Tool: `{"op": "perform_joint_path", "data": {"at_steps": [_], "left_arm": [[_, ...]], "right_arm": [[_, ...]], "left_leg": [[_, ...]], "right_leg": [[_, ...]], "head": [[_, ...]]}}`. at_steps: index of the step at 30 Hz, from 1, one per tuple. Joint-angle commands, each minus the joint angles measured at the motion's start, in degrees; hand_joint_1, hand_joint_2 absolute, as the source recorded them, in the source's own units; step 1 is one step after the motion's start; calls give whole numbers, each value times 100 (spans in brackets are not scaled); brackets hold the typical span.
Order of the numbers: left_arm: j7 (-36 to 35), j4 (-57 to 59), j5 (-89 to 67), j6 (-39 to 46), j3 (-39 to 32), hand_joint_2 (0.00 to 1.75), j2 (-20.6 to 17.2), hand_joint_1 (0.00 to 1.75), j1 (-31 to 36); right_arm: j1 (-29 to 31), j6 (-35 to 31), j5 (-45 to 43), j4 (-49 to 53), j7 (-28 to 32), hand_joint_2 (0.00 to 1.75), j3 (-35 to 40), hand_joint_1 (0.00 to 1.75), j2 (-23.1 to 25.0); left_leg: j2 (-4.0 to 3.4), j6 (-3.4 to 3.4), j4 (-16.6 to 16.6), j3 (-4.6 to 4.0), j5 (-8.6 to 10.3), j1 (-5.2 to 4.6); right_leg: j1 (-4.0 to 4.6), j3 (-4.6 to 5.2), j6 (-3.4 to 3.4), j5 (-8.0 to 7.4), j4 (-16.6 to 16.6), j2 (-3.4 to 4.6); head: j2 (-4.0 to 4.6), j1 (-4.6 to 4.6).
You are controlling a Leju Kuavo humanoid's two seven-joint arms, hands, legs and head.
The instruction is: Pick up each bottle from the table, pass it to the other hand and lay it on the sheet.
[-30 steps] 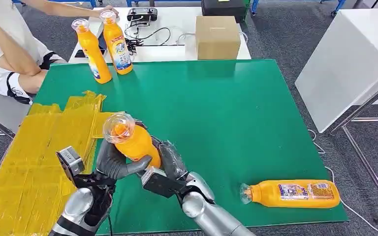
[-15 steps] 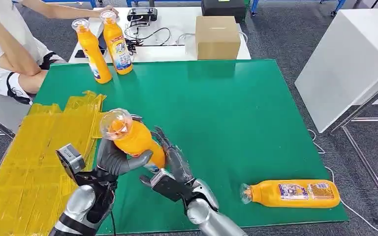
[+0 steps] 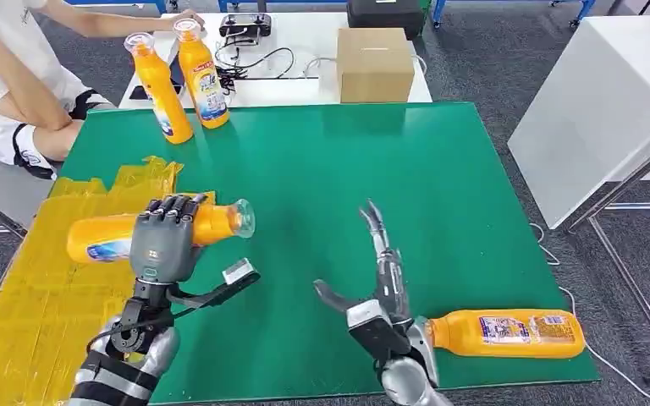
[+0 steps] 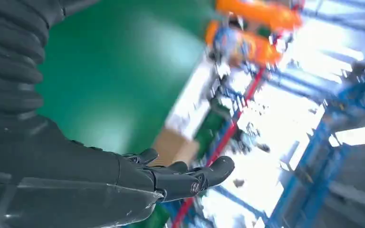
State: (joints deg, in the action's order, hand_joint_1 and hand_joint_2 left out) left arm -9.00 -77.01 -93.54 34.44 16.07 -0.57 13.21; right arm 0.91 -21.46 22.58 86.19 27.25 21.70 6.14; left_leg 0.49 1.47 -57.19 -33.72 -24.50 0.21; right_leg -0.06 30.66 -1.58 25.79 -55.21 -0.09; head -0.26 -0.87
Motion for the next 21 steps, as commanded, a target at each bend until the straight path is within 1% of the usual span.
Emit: {"op": "perform_joint_path", "data": {"at_steps": [1,7,9,10,11,13,14,15,16,17,21], "left_arm": [[-558,2752,354,-401,448,175,-482,175,1061],[-558,2768,354,-399,450,175,-485,175,1061],[-543,2818,354,-500,407,175,-444,175,1055],[-462,2977,354,-763,260,175,-377,175,1066],[-440,3086,354,-848,215,175,-352,175,1084],[-401,3364,354,-946,150,175,-315,175,1124],[-348,3679,368,-1081,41,175,-237,175,1183],[-350,3751,354,-1088,50,175,-228,175,1181],[-361,3791,357,-968,33,175,-206,16,1138],[-355,3821,368,-950,23,175,-192,0,1125],[-402,4104,371,-702,-131,175,-110,0,1083]], "right_arm": [[-315,-23,233,963,-82,175,-645,0,-232],[-312,-25,234,960,-82,175,-652,0,-235],[-309,-41,236,939,-82,175,-666,0,-222],[-304,-35,219,938,-99,175,-704,0,-213],[-304,-24,210,944,-109,175,-726,0,-213],[-293,10,182,950,-132,175,-772,0,-214],[-290,35,160,937,-171,175,-826,0,-200],[-286,46,160,929,-177,175,-836,0,-201],[-284,62,174,920,-179,175,-837,0,-209],[-288,68,181,912,-181,175,-833,0,-213],[-263,115,345,874,-254,175,-780,0,-262]], "left_leg": [[13,-6,8,18,3,-1],[-6,-5,3,27,-8,8],[-9,-4,2,12,-2,6],[-6,-5,3,22,-6,6],[-7,-7,2,30,-9,8],[-7,-5,6,13,0,3],[-3,-4,6,11,1,1],[2,-6,4,14,1,3],[-7,-5,5,10,1,1],[-8,-6,7,19,-1,3],[-11,-7,12,40,-2,2]], "right_leg": [[0,-24,1,4,5,-16],[8,-36,-1,8,6,-1],[7,-21,-1,3,3,-2],[8,-33,-2,8,5,-6],[9,-41,-2,10,6,-6],[6,-20,0,1,5,-3],[3,-18,0,0,4,-1],[5,-25,0,1,4,-7],[4,-16,0,-1,3,2],[6,-26,1,1,7,1],[4,-47,1,-1,10,7]], "head": [[0,2],[0,2],[0,0],[0,0],[0,0],[0,0],[0,0],[0,2],[0,0],[0,2],[0,2]]}}
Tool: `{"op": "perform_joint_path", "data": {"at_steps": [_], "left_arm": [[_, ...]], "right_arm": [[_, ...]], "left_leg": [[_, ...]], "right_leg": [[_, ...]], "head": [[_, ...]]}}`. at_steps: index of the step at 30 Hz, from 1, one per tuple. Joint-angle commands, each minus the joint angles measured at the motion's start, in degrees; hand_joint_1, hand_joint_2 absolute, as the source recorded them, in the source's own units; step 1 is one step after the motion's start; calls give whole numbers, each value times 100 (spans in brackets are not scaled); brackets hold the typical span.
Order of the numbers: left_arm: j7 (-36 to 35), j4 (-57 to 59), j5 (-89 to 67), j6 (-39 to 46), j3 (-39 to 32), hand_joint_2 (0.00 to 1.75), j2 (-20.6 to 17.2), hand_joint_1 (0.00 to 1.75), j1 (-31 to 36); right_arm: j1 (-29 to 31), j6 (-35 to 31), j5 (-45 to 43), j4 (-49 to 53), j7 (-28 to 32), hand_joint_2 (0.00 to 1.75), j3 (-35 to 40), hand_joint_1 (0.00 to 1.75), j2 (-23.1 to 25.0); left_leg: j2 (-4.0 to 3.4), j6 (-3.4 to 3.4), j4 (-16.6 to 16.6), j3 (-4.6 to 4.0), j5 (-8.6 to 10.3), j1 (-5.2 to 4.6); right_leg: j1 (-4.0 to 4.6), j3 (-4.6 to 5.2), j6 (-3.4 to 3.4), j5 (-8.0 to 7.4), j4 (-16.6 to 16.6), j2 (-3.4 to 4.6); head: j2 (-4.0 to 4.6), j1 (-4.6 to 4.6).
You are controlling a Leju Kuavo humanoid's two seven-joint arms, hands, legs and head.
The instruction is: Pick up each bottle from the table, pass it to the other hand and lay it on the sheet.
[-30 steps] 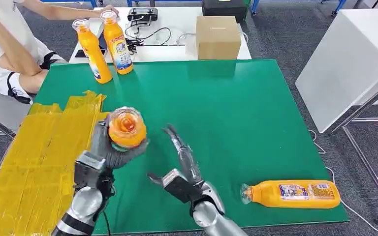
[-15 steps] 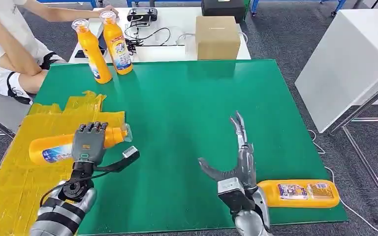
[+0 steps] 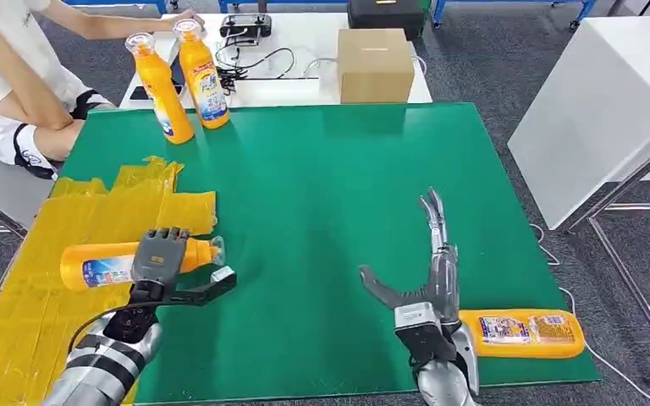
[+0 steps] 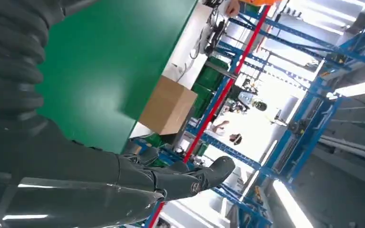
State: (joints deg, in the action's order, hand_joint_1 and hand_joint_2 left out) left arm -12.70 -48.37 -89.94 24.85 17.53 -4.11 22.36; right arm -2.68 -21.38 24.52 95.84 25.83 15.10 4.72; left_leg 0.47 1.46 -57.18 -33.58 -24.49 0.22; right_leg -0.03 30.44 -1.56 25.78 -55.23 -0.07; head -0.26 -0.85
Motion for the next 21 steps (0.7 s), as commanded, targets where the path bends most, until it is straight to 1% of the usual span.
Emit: {"op": "perform_joint_path", "data": {"at_steps": [1,3,4,5,6,7,8,9,10,12,13,14,16,17,18,19,20,21], "left_arm": [[-31,1243,16,337,-312,175,244,0,143],[1,1241,42,612,-394,175,250,0,94],[-78,1144,-6,1115,-389,175,224,0,26],[-43,1036,-3,1436,-451,175,244,0,-41],[115,614,36,1515,-598,175,277,0,-208],[297,-106,105,1515,-753,175,310,0,-485],[353,-352,109,1515,-797,175,329,0,-566],[479,-721,160,1515,-886,175,363,0,-708],[820,-1261,479,1515,-1081,175,477,0,-903],[1320,-1799,914,1515,-1382,175,706,0,-1101],[1523,-2127,723,1515,-1676,175,916,0,-1253],[1646,-2463,708,1515,-1773,175,1025,0,-1389],[2290,-2906,1238,1515,-1997,175,1314,0,-1602],[2531,-3084,1390,1515,-2090,175,1442,0,-1679],[2531,-3084,1390,1515,-2090,175,1442,0,-1679],[2741,-3241,1568,1515,-2159,175,1568,0,-1752],[2926,-3261,1739,1515,-2218,175,1637,0,-1765],[3234,-3297,2096,1515,-2265,175,1728,0,-1789]], "right_arm": [[101,119,185,-97,-123,175,-97,0,-145],[120,114,243,-100,-164,175,-66,0,-190],[116,100,256,-103,-177,175,-50,0,-220],[102,91,283,-106,-193,175,-21,0,-256],[83,64,337,-107,-222,175,31,0,-312],[50,55,430,-107,-269,175,96,0,-393],[36,61,490,-112,-299,175,125,0,-436],[8,67,595,-107,-346,175,173,0,-502],[-53,78,764,-83,-411,175,232,0,-619],[-195,7,1007,34,-459,175,241,0,-731],[-337,-2,1195,183,-517,175,250,0,-832],[-446,35,1336,295,-574,175,256,0,-942],[-687,143,1592,521,-699,175,222,0,-1256],[-790,200,1791,592,-805,175,184,0,-1439],[-790,200,1791,592,-805,175,184,0,-1439],[-909,258,1898,661,-865,175,89,0,-1635],[-953,311,1968,686,-922,175,54,0,-1731],[-1061,482,1989,736,-999,175,-10,0,-1975]], "left_leg": [[-6,-3,9,22,-1,0],[-5,-3,10,31,-1,0],[-14,-6,13,41,-2,3],[-17,-5,13,42,-2,1],[-15,-3,11,42,-2,0],[-19,-5,12,46,-3,2],[-24,-5,15,49,-4,3],[-9,-2,6,32,-3,3],[-13,-2,5,34,-7,4],[-9,-1,0,32,-11,7],[-3,0,0,23,-5,3],[8,0,-3,29,-14,4],[10,1,-8,20,-19,4],[8,3,-6,11,-13,0],[13,4,-3,7,-10,-8],[10,4,-6,10,-17,-6],[5,3,-7,9,-18,-5],[8,5,-6,2,-18,-11]], "right_leg": [[-1,-20,0,0,9,3],[-1,-31,0,0,9,3],[2,-40,1,-2,13,11],[0,-39,0,-3,12,14],[-1,-38,0,-2,8,12],[2,-41,0,-3,11,16],[3,-44,-1,-4,16,20],[2,-30,-1,0,6,7],[3,-34,-3,2,9,8],[6,-36,-4,8,10,-2],[2,-24,-3,6,4,-6],[3,-38,-6,15,9,-15],[3,-33,-8,17,7,-12],[0,-22,-6,11,6,-9],[-5,-18,-7,11,6,-13],[-3,-22,-9,14,9,-11],[-1,-19,-7,14,7,-7],[-6,-14,-7,14,7,-11]], "head": [[0,0],[0,0],[0,-2],[0,0],[0,-2],[0,0],[0,0],[0,-2],[0,0],[0,-2],[0,-2],[0,0],[0,-2],[0,0],[0,-2],[0,-2],[0,-2],[0,0]]}}
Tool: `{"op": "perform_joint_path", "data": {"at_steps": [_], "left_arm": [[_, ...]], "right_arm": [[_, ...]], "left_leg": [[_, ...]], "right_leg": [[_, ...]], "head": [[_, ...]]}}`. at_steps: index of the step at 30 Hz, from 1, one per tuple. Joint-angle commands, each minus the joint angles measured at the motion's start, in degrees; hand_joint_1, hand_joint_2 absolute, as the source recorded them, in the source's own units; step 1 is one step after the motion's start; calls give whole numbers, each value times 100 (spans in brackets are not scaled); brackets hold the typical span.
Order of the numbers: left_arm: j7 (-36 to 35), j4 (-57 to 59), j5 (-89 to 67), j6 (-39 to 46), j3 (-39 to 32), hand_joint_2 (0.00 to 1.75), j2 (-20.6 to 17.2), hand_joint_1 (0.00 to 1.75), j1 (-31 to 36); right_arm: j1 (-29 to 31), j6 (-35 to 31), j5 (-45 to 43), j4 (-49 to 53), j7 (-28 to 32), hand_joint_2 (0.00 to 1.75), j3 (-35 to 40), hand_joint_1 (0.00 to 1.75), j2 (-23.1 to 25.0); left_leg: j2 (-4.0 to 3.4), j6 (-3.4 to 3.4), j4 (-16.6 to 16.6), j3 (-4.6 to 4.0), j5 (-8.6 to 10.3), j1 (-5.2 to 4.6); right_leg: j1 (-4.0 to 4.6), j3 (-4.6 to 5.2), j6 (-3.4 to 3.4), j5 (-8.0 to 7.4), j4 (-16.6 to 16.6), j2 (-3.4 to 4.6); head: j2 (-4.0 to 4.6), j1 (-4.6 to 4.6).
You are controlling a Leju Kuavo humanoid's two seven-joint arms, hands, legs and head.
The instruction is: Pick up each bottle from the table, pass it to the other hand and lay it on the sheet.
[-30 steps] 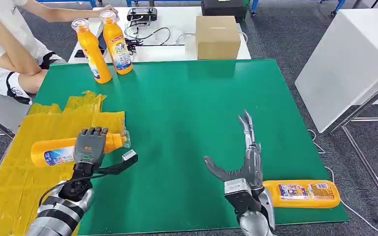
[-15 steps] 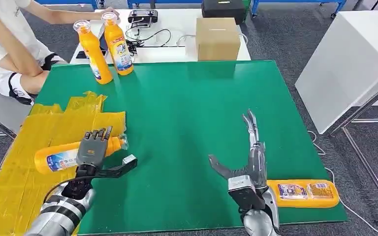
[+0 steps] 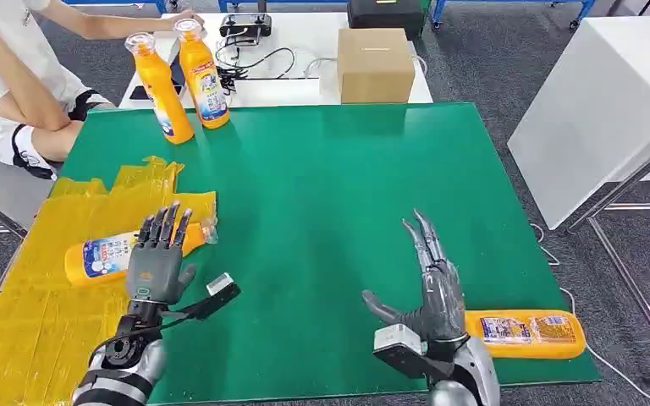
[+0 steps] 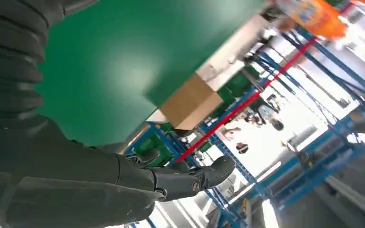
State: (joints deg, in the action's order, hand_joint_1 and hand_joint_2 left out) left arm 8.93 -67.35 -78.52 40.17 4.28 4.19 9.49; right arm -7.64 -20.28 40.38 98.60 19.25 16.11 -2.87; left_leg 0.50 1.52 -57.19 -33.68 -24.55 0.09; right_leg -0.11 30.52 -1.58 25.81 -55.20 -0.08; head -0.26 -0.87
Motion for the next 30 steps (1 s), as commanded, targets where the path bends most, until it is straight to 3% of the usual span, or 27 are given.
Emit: {"op": "perform_joint_path", "data": {"at_steps": [1,2,4,6,11,16,19,30], "left_arm": [[1262,-1405,1231,-17,-917,175,940,0,-515],[1348,-1390,1620,-17,-746,175,894,0,-530],[1329,-1508,1612,-17,-693,175,881,0,-555],[1395,-1634,1604,-17,-671,175,916,0,-632],[1595,-1746,2120,-17,-180,175,774,0,-717],[1530,-1715,2541,-17,136,175,657,0,-683],[1428,-1743,2728,-17,330,175,552,0,-666],[1400,-1729,2811,-17,448,175,498,0,-639]], "right_arm": [[-697,479,502,514,-406,175,-176,0,-1471],[-935,579,660,602,-552,175,-303,0,-1822],[-1211,624,661,682,-589,175,-512,0,-2073],[-1573,700,1052,802,-1070,175,-805,0,-2495],[-2244,1188,140,808,-1142,175,-1953,0,-3109],[-2270,1501,643,423,-1240,175,-2818,0,-2598],[-2099,1556,972,156,-1127,175,-2908,0,-2266],[-2012,1612,1182,40,-1145,175,-2943,0,-2088]], "left_leg": [[8,0,-3,2,-6,0],[11,-1,-5,11,-11,4],[20,0,-2,0,-2,-2],[30,-1,-3,7,-7,-3],[27,4,-5,-1,-8,-7],[20,6,-1,14,-15,-5],[9,1,9,24,-14,4],[-1,4,10,28,-14,4]], "right_leg": [[1,-9,-5,6,4,-11],[4,-22,-6,10,7,-15],[-3,-3,-3,6,6,-22],[-5,-13,-4,12,6,-32],[-9,-7,-5,10,3,-32],[-6,-21,-4,11,9,-26],[2,-28,1,5,22,-15],[6,-26,-1,3,21,-6]], "head": [[0,-2],[0,2],[0,2],[0,2],[0,0],[0,0],[0,4],[0,7]]}}
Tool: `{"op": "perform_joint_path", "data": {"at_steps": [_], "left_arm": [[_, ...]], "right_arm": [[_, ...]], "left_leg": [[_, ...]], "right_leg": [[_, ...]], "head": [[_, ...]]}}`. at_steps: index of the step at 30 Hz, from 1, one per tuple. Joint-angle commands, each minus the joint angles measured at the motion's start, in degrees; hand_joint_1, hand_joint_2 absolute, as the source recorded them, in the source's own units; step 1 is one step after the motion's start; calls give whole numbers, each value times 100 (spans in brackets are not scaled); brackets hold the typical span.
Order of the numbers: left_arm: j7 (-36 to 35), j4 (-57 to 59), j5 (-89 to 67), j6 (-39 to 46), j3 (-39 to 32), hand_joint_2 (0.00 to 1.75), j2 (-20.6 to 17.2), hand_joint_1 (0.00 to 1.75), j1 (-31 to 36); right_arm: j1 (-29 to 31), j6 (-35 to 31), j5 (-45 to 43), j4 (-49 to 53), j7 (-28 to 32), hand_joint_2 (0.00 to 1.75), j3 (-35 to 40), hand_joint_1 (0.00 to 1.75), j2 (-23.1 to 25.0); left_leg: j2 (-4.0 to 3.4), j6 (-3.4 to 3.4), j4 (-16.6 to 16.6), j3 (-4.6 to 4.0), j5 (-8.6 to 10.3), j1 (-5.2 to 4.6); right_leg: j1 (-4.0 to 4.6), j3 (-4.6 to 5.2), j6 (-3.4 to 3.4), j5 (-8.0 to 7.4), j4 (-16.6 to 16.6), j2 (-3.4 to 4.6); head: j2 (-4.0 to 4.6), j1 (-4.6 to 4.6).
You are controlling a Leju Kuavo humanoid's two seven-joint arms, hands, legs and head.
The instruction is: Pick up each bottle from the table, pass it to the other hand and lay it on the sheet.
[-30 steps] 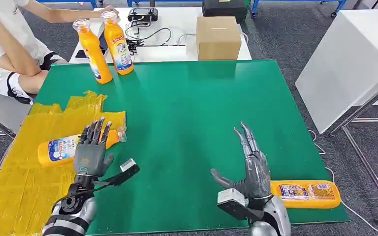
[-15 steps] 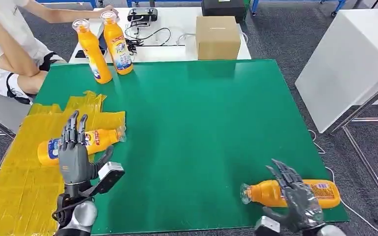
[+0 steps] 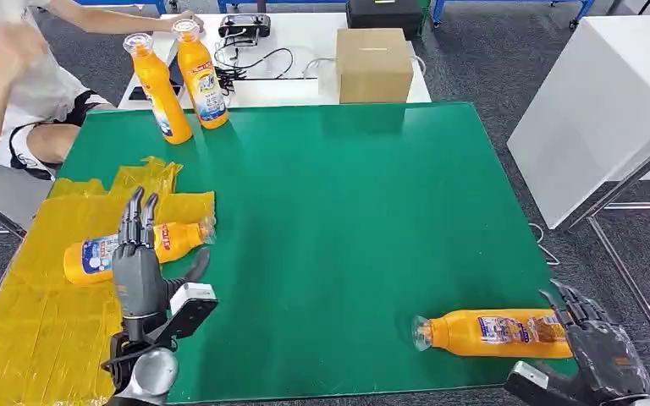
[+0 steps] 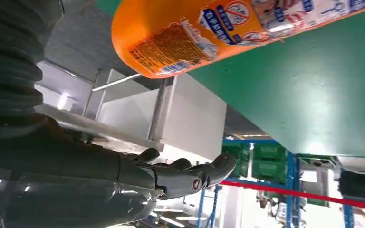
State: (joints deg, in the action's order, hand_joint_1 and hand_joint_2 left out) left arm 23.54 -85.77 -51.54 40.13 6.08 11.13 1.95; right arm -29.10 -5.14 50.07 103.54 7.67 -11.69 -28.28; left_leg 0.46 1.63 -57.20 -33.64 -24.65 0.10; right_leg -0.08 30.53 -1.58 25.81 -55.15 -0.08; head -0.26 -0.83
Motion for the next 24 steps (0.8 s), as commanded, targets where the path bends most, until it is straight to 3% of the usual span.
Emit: {"op": "perform_joint_path", "data": {"at_steps": [1,7,8,15,24], "left_arm": [[-72,107,114,-13,295,175,-198,0,126],[-120,97,219,-13,425,175,-267,0,165],[-160,80,206,-13,612,175,-296,0,213],[-229,146,244,-13,744,175,-341,0,282],[-229,146,244,-13,744,175,-341,0,282]], "right_arm": [[162,99,253,-508,32,175,-155,0,498],[327,90,357,-742,140,175,-122,0,629],[594,90,561,-1198,215,175,91,0,822],[870,0,857,-1665,99,175,584,0,852],[870,0,857,-1665,99,175,584,0,852]], "left_leg": [[2,-5,7,12,-1,5],[4,-7,10,22,-3,9],[3,-5,9,12,1,6],[-6,-8,10,18,-1,10],[-2,-5,6,12,-2,5]], "right_leg": [[5,-17,0,0,13,-5],[9,-30,0,1,20,-7],[5,-17,0,-2,16,-5],[10,-24,3,-4,19,3],[5,-17,1,0,11,0]], "head": [[0,-2],[0,-2],[0,2],[0,0],[0,0]]}}
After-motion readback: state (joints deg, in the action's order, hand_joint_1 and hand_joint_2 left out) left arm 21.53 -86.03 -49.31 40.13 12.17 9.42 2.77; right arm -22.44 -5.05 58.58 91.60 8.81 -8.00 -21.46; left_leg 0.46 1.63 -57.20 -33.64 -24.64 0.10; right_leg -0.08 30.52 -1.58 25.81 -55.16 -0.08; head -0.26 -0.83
